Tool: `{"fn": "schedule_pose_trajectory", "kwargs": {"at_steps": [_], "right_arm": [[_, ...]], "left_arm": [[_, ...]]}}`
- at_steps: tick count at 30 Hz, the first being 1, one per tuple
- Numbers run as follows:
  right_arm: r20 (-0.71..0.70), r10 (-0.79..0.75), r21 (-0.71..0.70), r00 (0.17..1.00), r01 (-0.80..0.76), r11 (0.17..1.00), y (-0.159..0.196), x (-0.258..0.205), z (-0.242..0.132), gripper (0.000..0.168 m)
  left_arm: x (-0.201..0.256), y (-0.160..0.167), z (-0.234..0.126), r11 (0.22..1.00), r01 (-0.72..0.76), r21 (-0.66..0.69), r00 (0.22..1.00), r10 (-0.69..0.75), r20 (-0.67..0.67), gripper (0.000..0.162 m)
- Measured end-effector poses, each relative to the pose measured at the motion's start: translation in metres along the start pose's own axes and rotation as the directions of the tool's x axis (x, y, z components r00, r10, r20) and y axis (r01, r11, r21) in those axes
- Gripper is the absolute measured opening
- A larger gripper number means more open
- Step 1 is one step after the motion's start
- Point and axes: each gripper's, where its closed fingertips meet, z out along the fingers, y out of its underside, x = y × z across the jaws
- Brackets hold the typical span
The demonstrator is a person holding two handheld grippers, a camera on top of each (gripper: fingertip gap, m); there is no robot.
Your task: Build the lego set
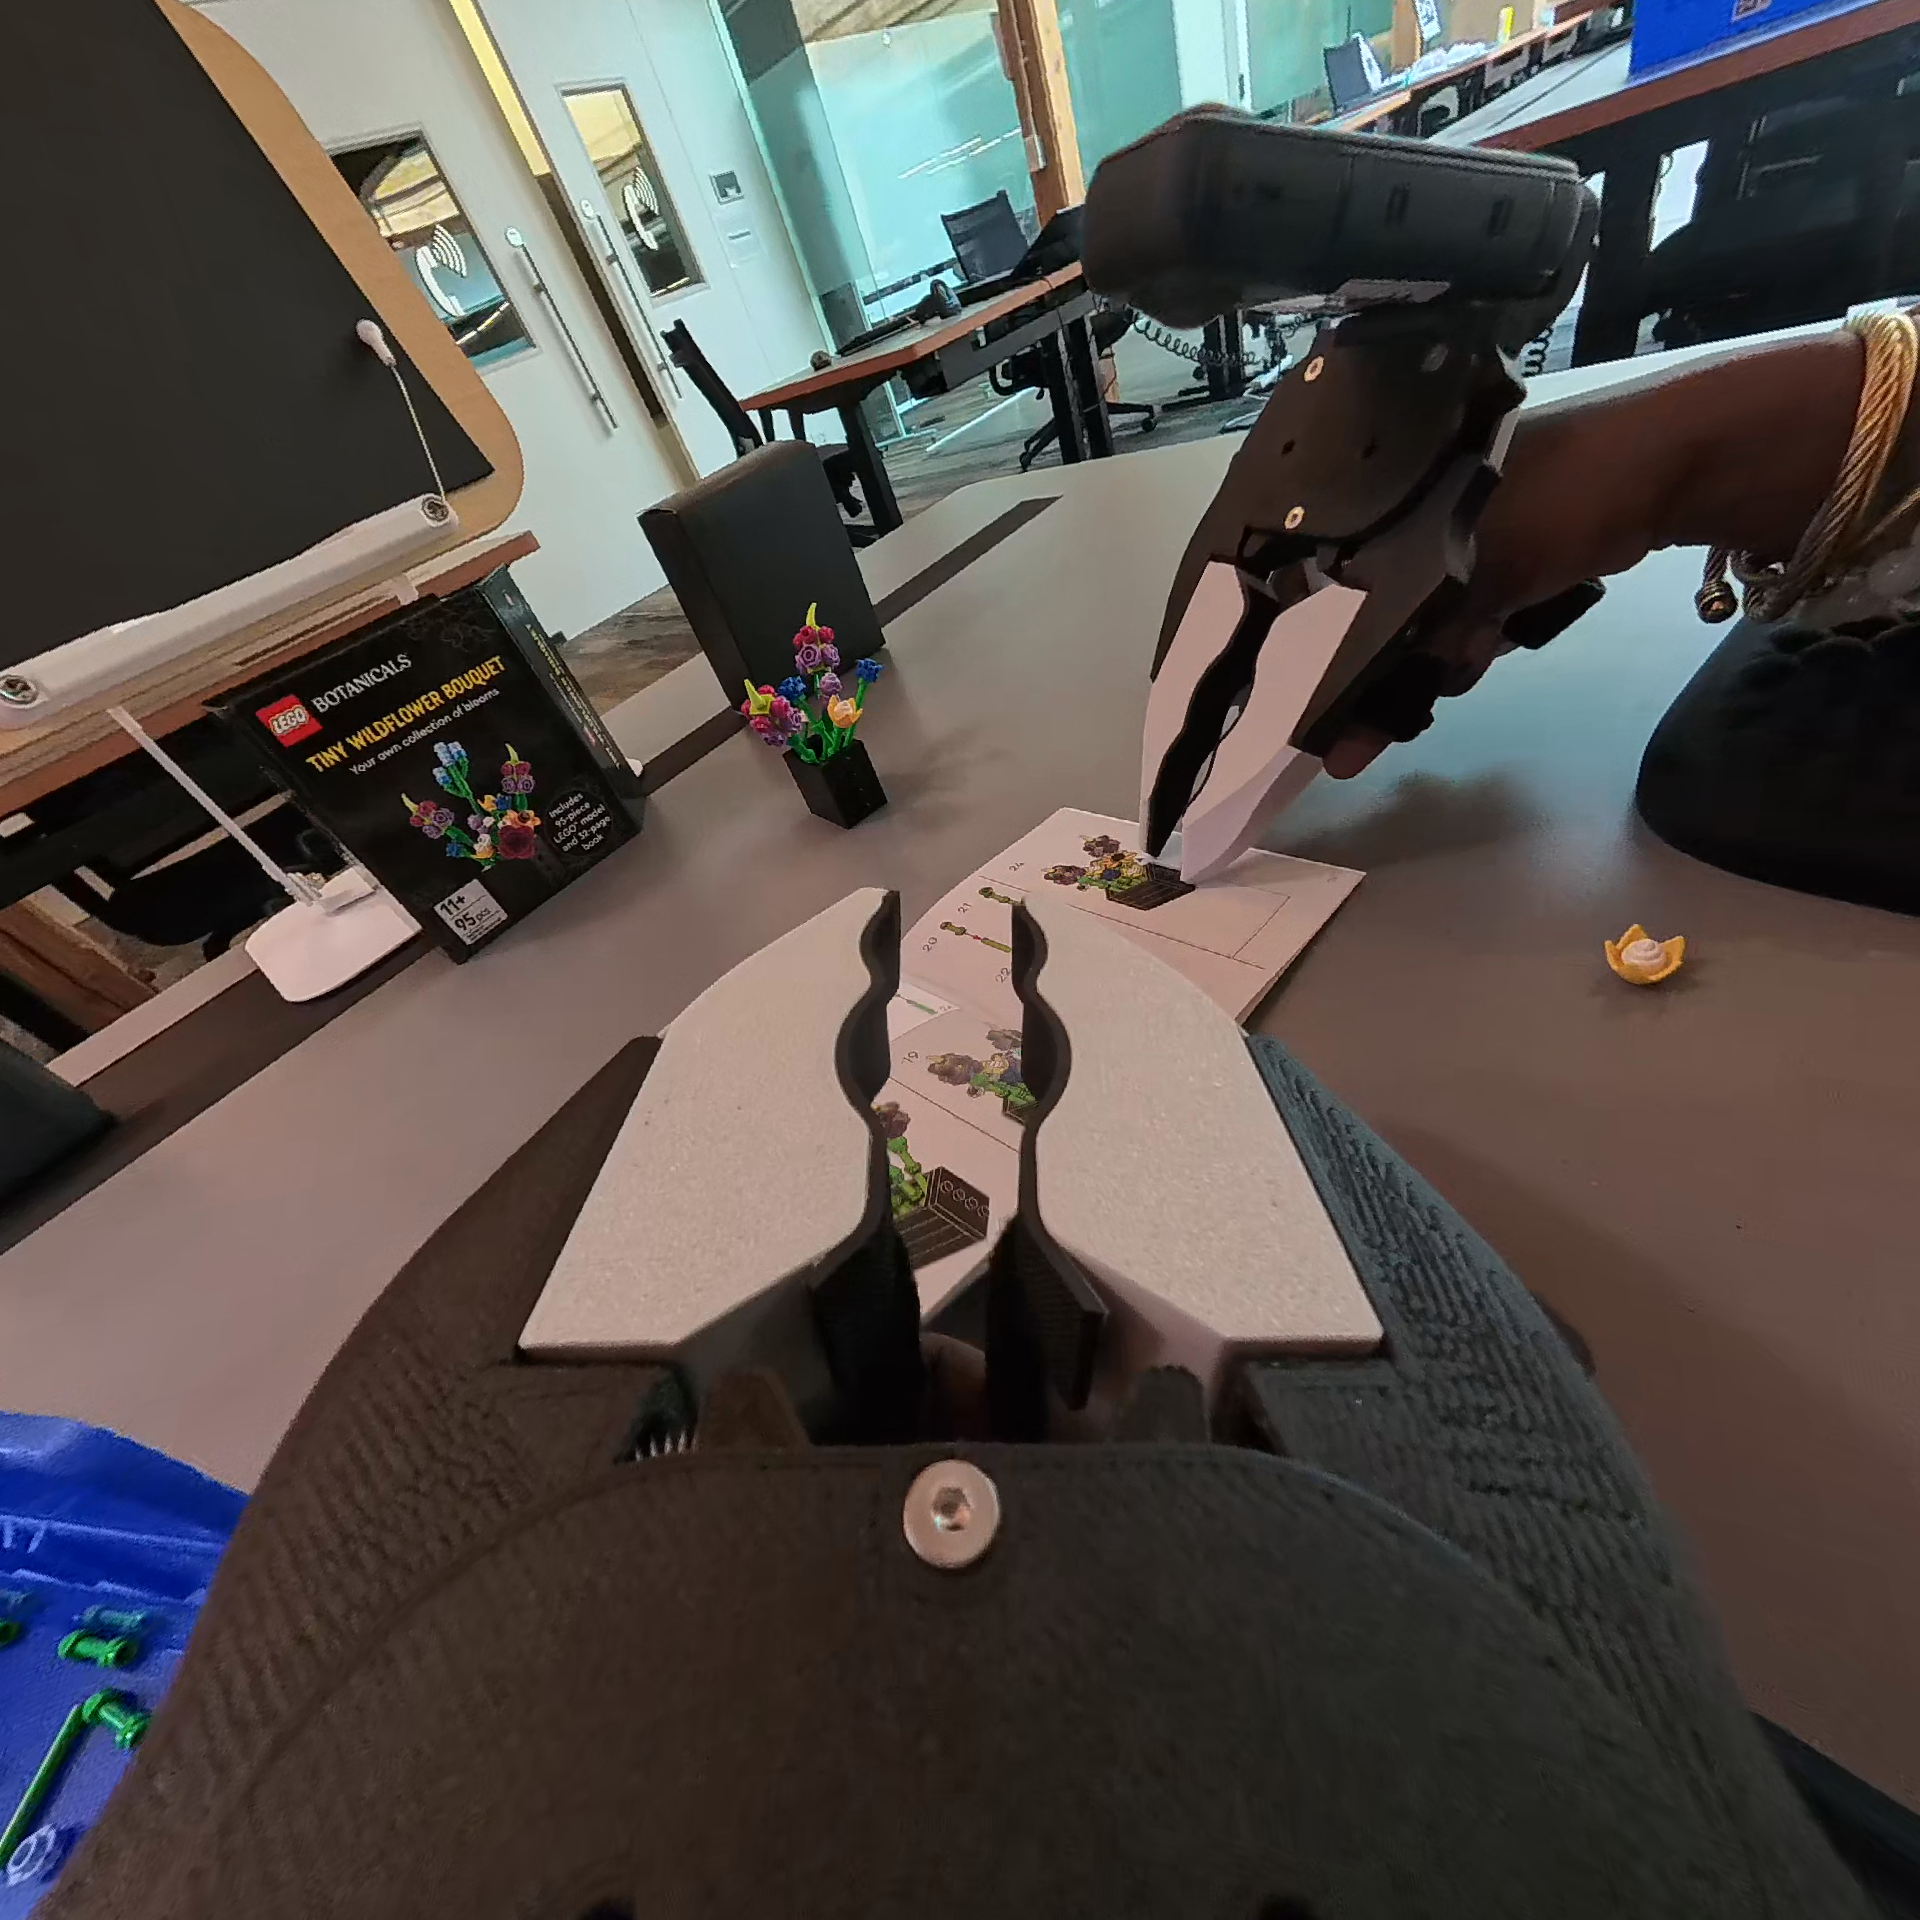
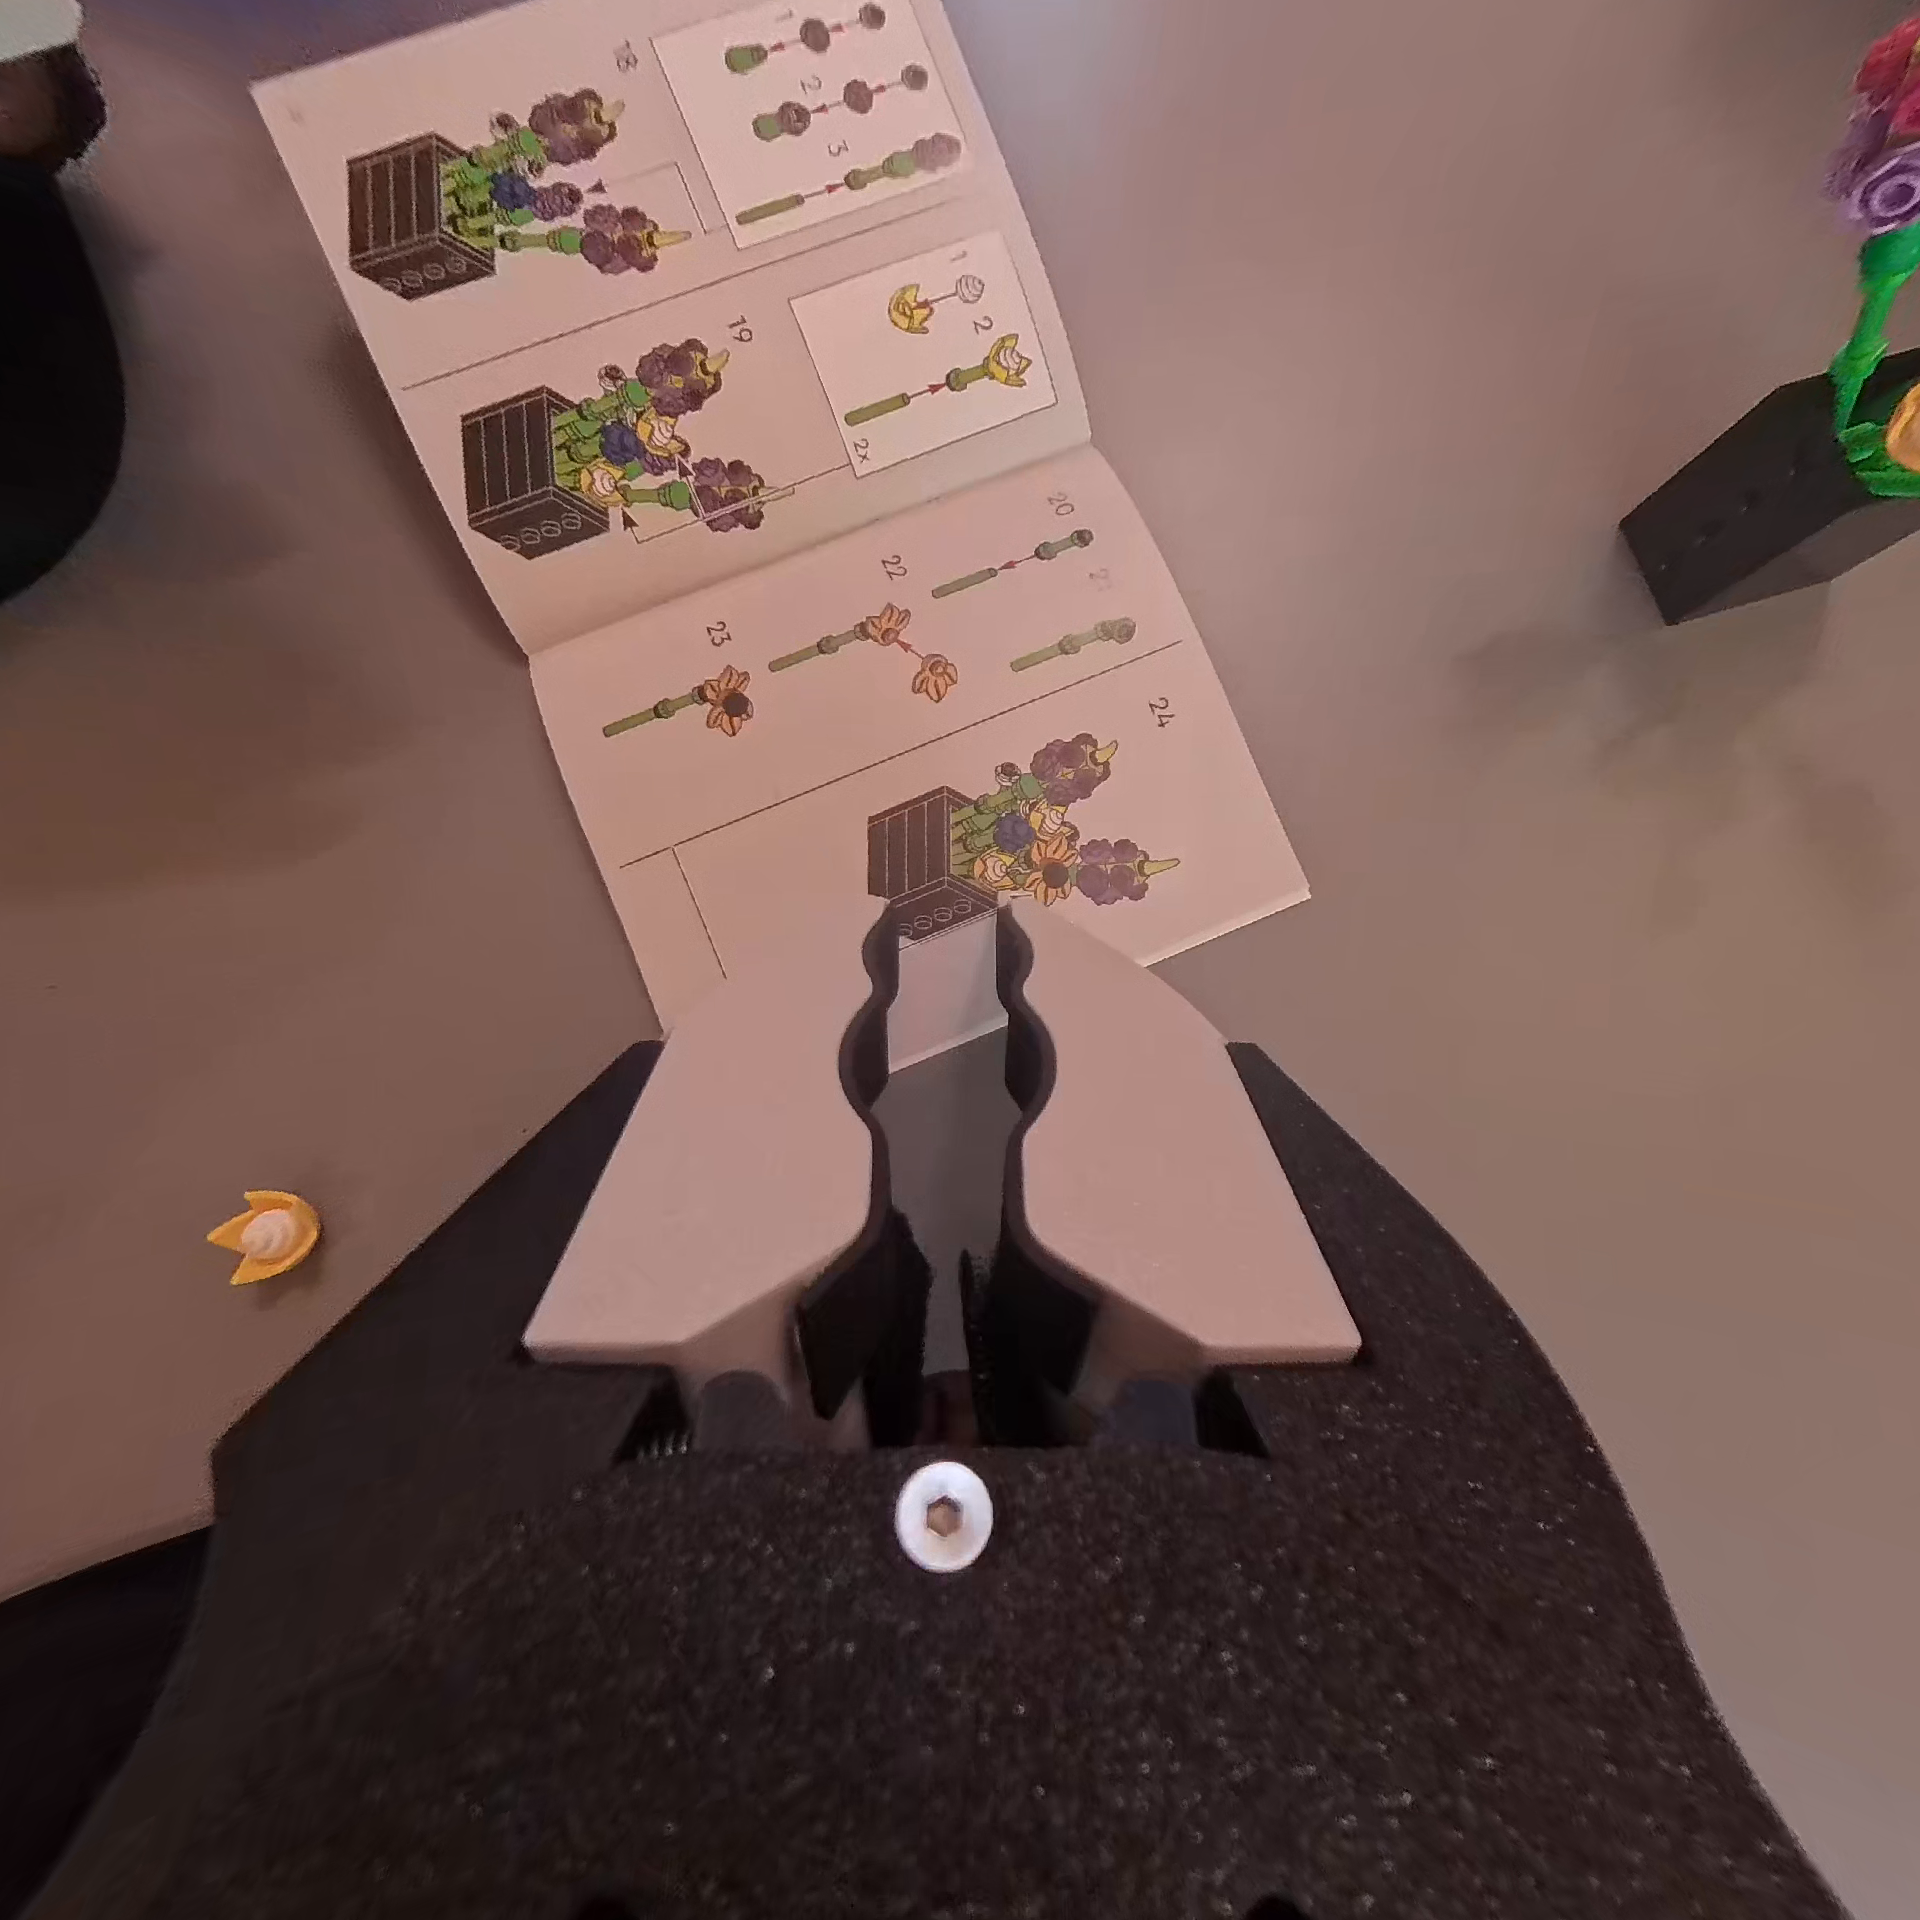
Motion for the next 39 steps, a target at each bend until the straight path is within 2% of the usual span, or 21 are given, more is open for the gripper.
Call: {"fn": "schedule_pose_trajectory", "kwargs": {"at_steps": [12,20,29,36,39], "right_arm": [[0.007,-0.003,0.015,1.0,0.003,1.0,-0.001,0.002,-0.007,0.018],[0.046,-0.047,0.185,0.998,0.038,0.982,-0.027,-0.007,-0.026,0.022],[0.077,-0.069,0.306,0.995,0.042,0.951,-0.043,-0.014,-0.043,0.023],[0.135,-0.036,0.365,0.99,-0.016,0.931,-0.051,-0.017,-0.05,0.024],[0.136,-0.035,0.385,0.99,-0.02,0.923,-0.053,-0.017,-0.053,0.024]], "left_arm": [[-0.002,0.0,0.0,1.0,0.022,0.001,1.0,-0.022,0.004,0.021],[0.003,0.003,0.001,1.0,-0.002,-0.018,1.0,0.001,-0.018,0.021],[0.008,0.009,0.004,0.997,-0.064,-0.053,0.997,0.062,-0.036,0.022],[0.02,0.034,0.011,0.95,-0.24,-0.201,0.97,0.228,-0.083,0.025],[0.018,0.033,0.01,0.95,-0.237,-0.202,0.971,0.226,-0.077,0.025]]}}
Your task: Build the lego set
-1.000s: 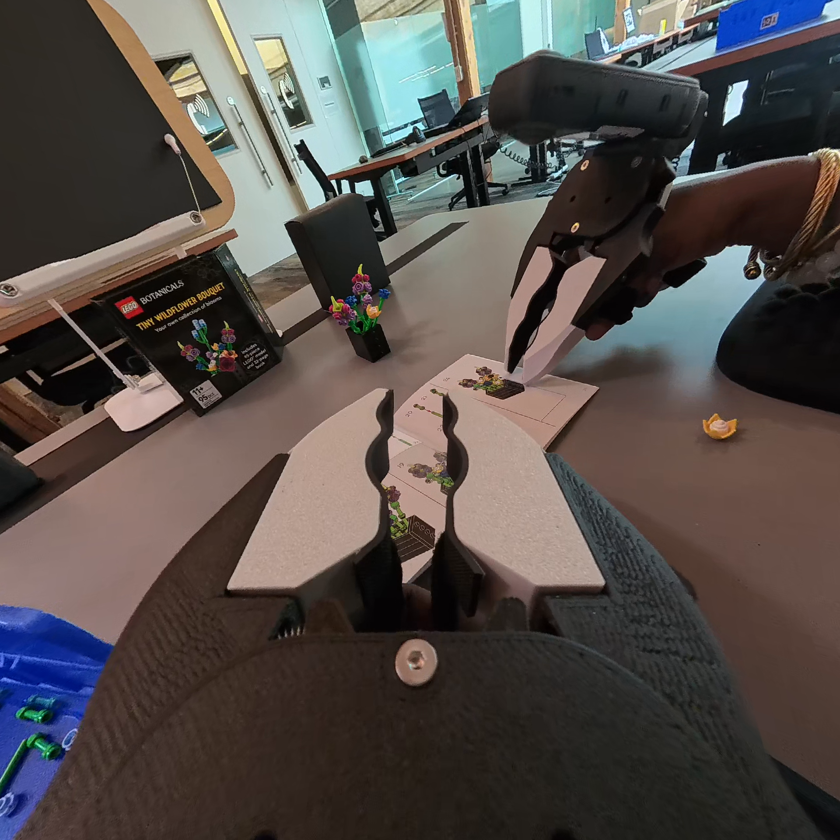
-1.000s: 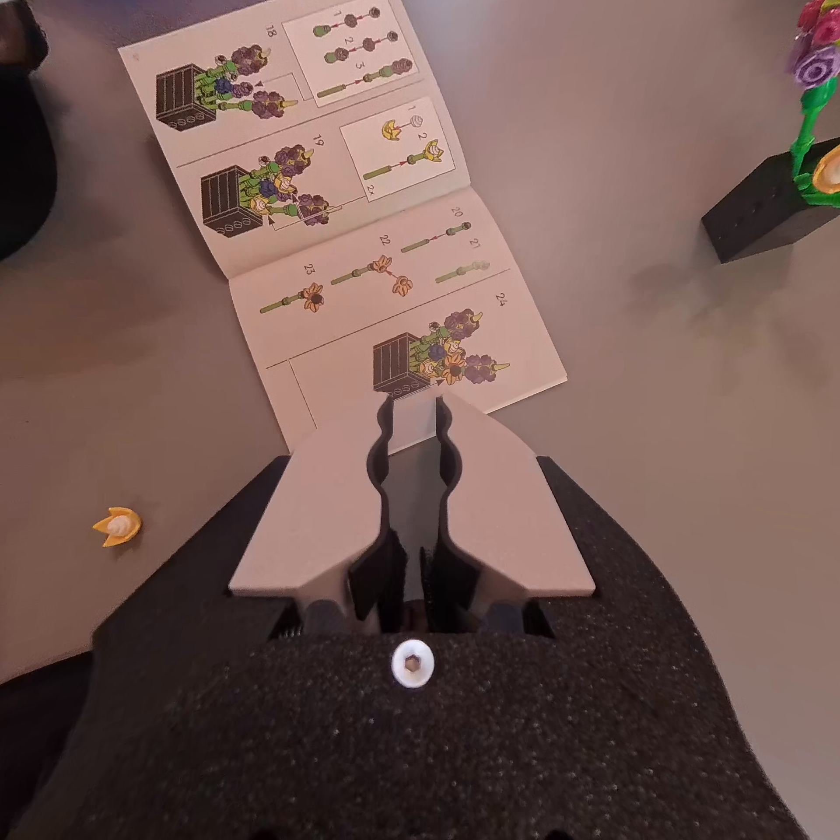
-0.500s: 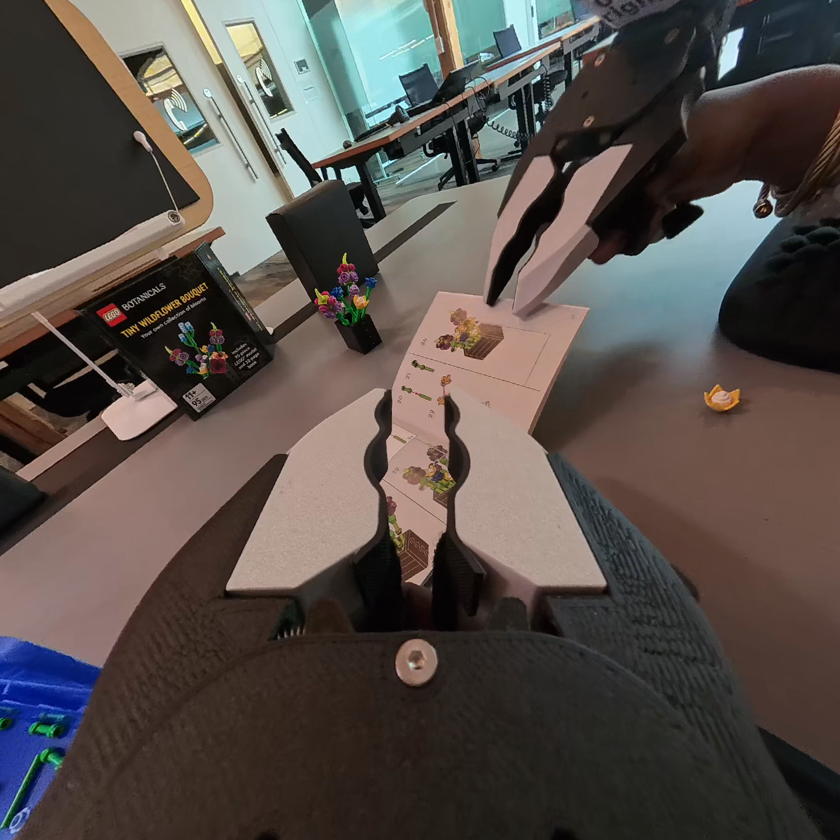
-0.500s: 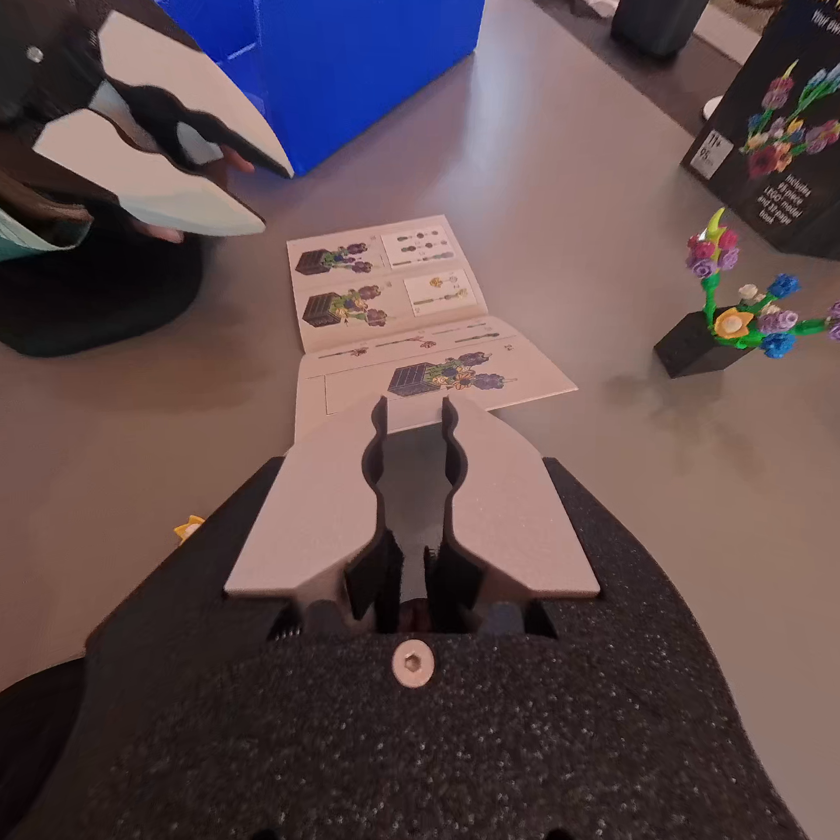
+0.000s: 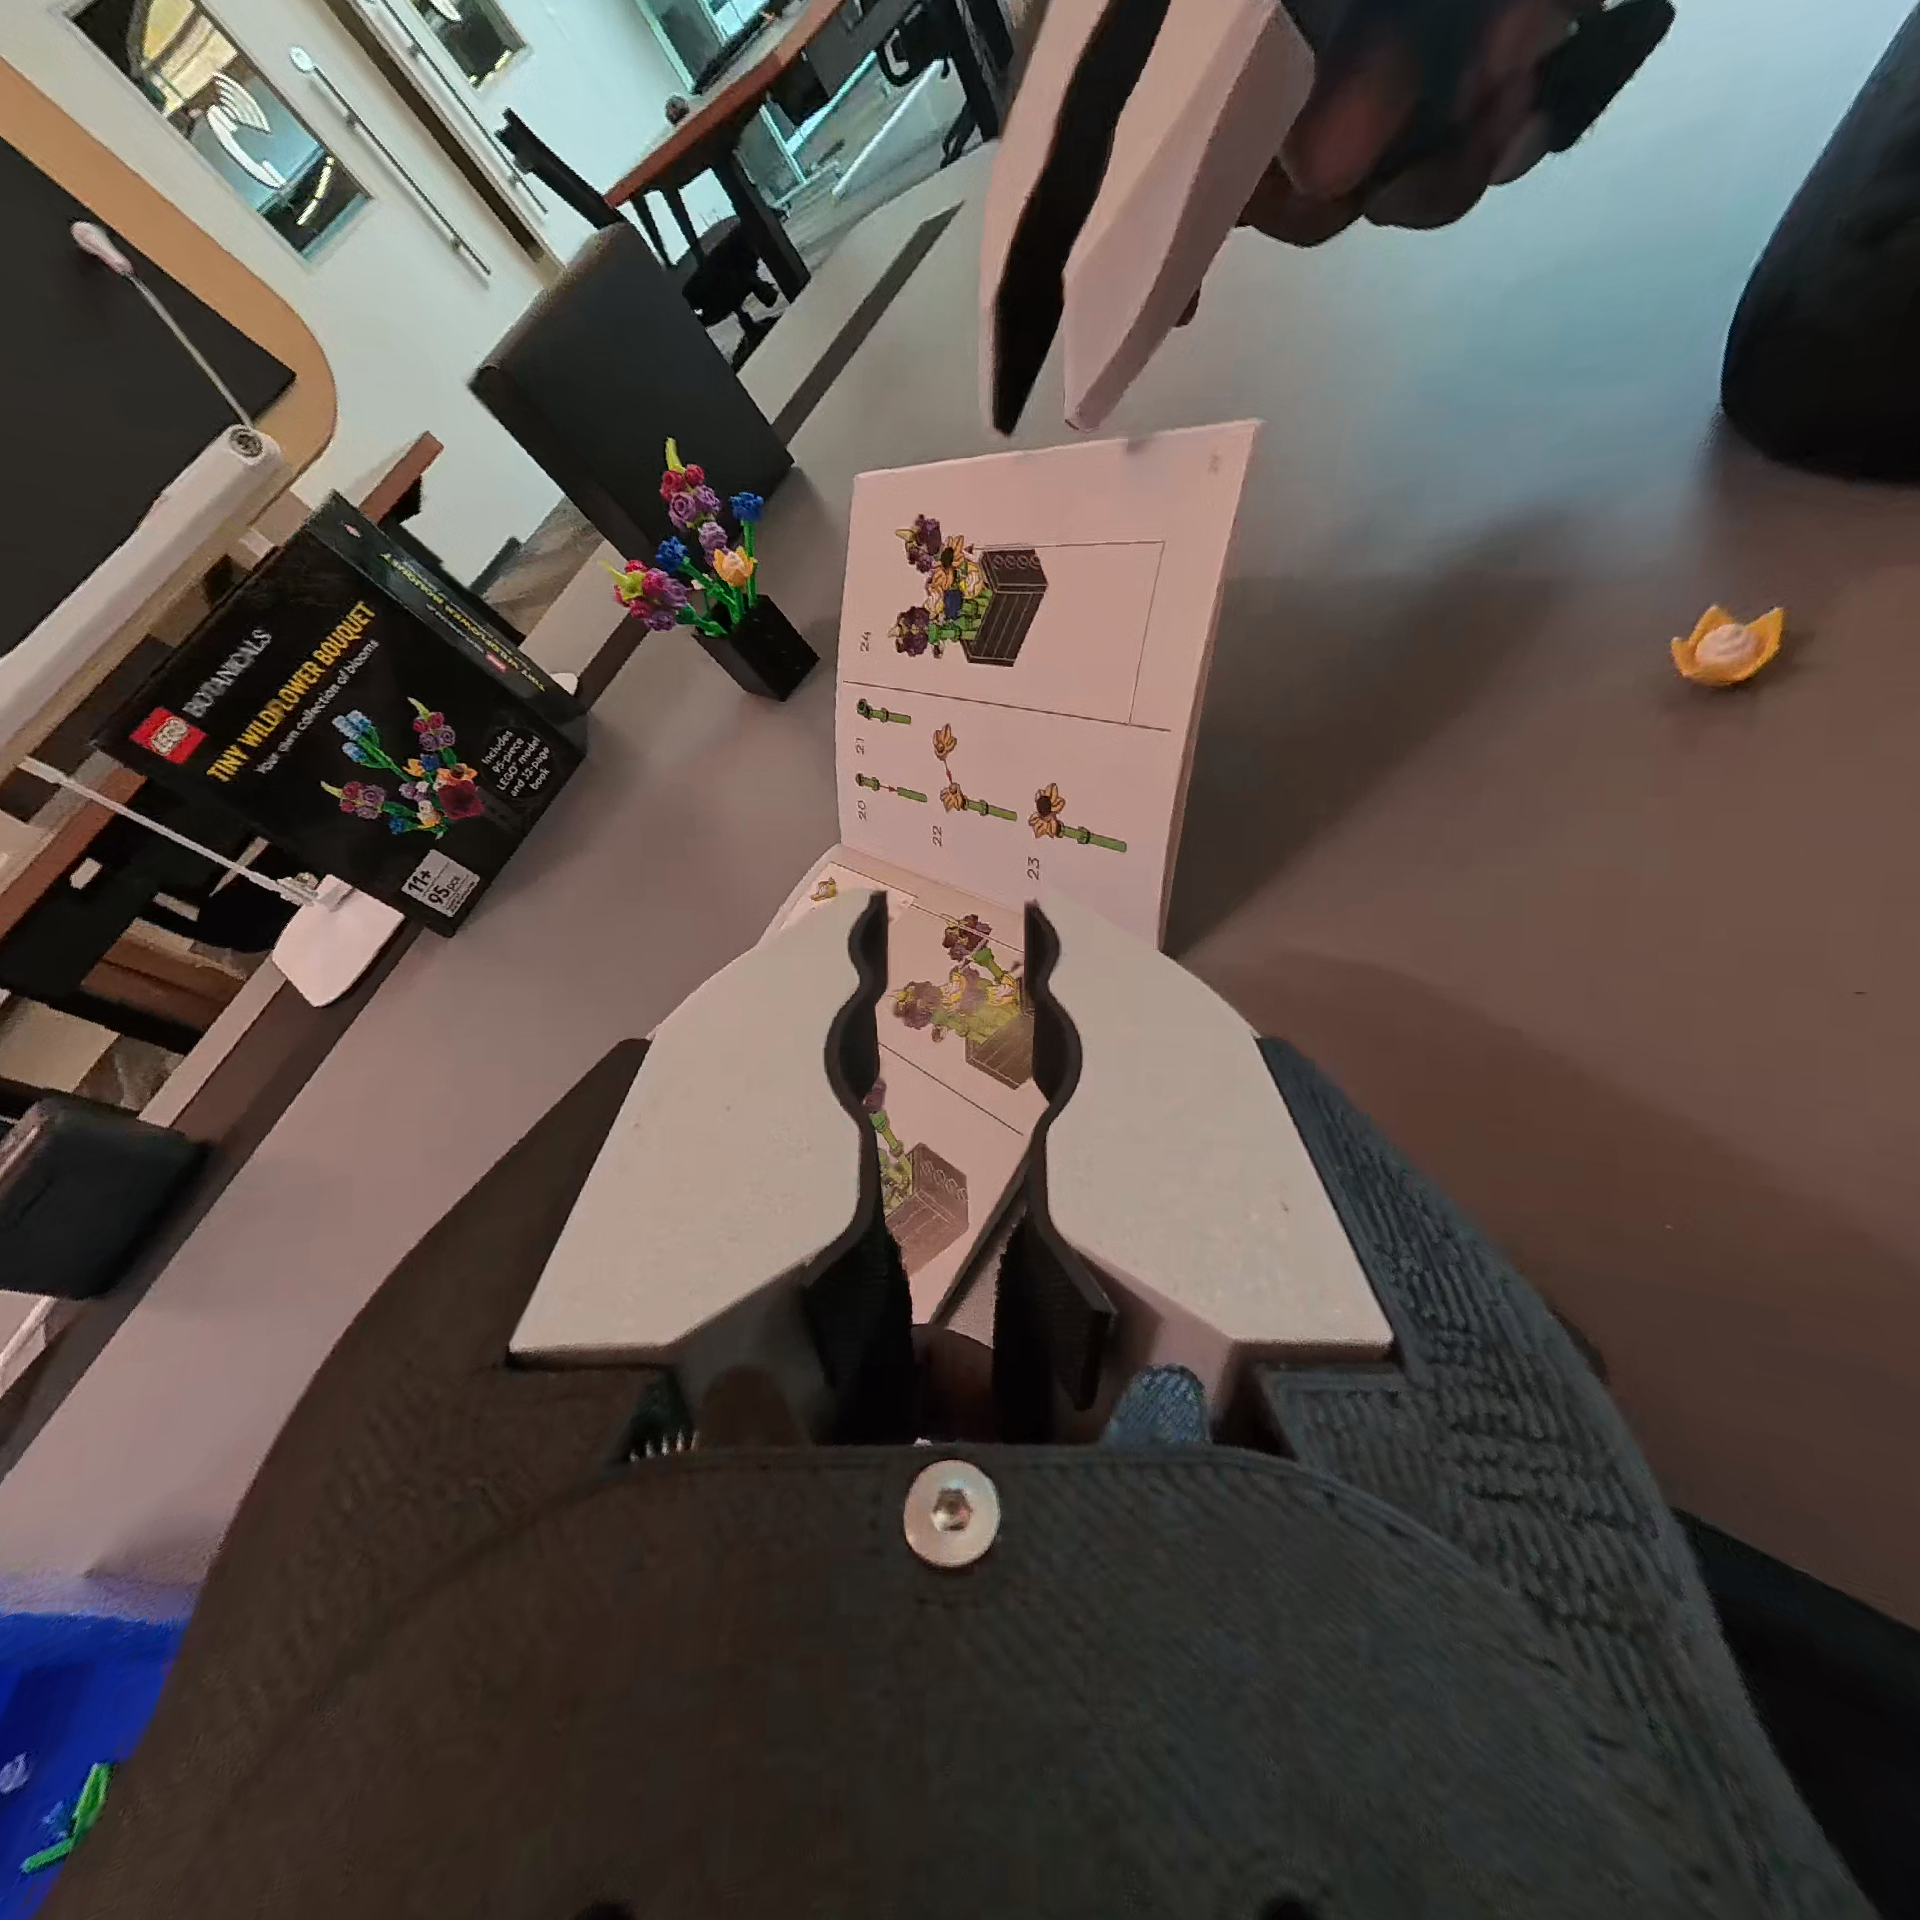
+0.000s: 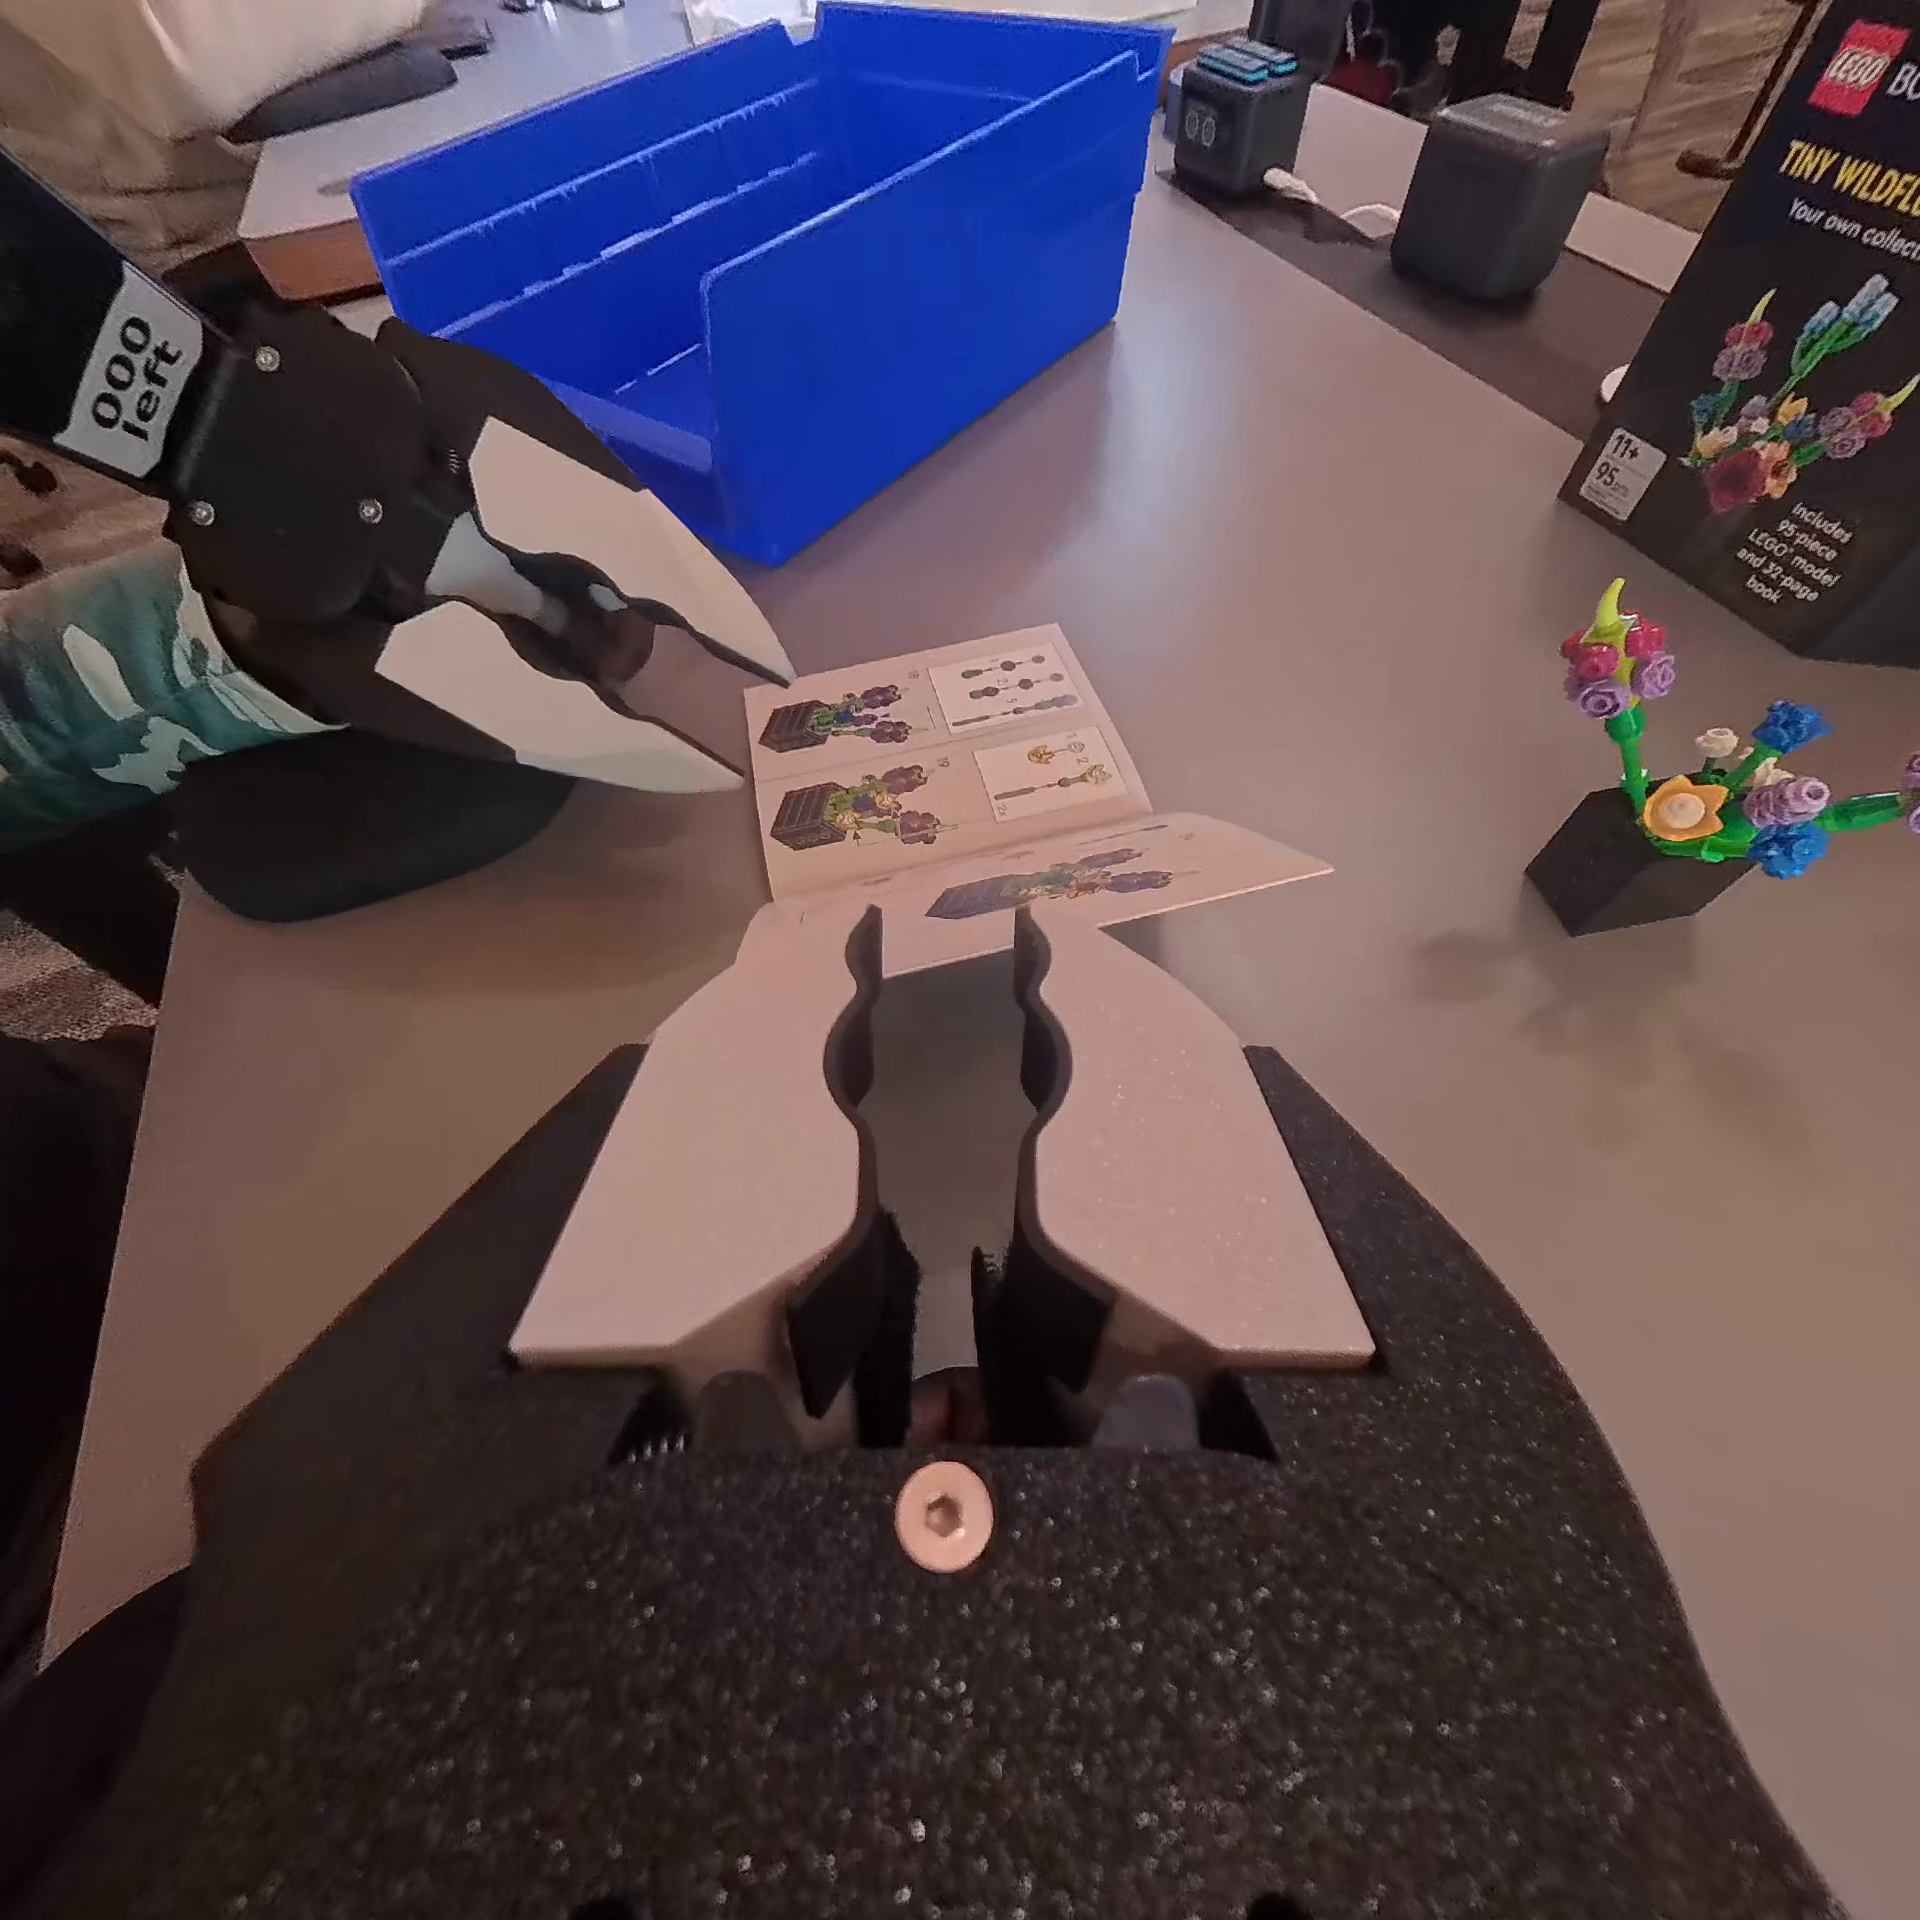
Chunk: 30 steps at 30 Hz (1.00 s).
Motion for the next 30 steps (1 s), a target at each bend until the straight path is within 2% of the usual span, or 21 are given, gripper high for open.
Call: {"fn": "schedule_pose_trajectory", "kwargs": {"at_steps": [6,10,13,17,19,23,28,30], "right_arm": [[0.038,0.005,0.044,0.999,-0.007,0.999,-0.007,-0.006,-0.002,0.025],[0.036,-0.011,0.079,0.999,0.008,0.997,-0.012,-0.007,-0.004,0.026],[0.012,0.012,0.135,1.0,-0.014,0.991,-0.017,-0.003,-0.009,0.026],[0.0,0.039,0.217,0.999,-0.038,0.975,-0.029,-0.001,-0.019,0.026],[-0.002,0.045,0.242,0.999,-0.044,0.969,-0.033,0.0,-0.021,0.026],[0.003,0.045,0.222,0.999,-0.045,0.974,-0.03,-0.002,-0.018,0.026],[-0.001,0.021,0.187,1.0,-0.02,0.982,-0.026,-0.006,-0.014,0.026],[-0.011,0.009,0.176,1.0,-0.007,0.984,-0.025,-0.005,-0.013,0.026]], "left_arm": [[-0.021,-0.012,-0.011,0.985,0.127,0.114,0.989,-0.135,0.068,0.025],[-0.028,-0.02,-0.02,0.966,0.197,0.165,0.977,-0.208,0.052,0.025],[-0.044,-0.017,-0.04,0.978,0.193,0.077,0.98,-0.196,0.041,0.025],[-0.085,0.013,-0.09,0.955,0.239,-0.177,0.971,-0.234,0.05,0.025],[-0.111,0.039,-0.113,0.899,0.305,-0.313,0.952,-0.294,0.083,0.026],[-0.175,0.097,-0.14,0.732,0.387,-0.561,0.917,-0.37,0.15,0.027],[-0.233,0.181,-0.133,0.397,0.474,-0.786,0.822,-0.519,0.234,0.025],[-0.242,0.209,-0.123,0.311,0.499,-0.809,0.783,-0.561,0.268,0.023]]}}
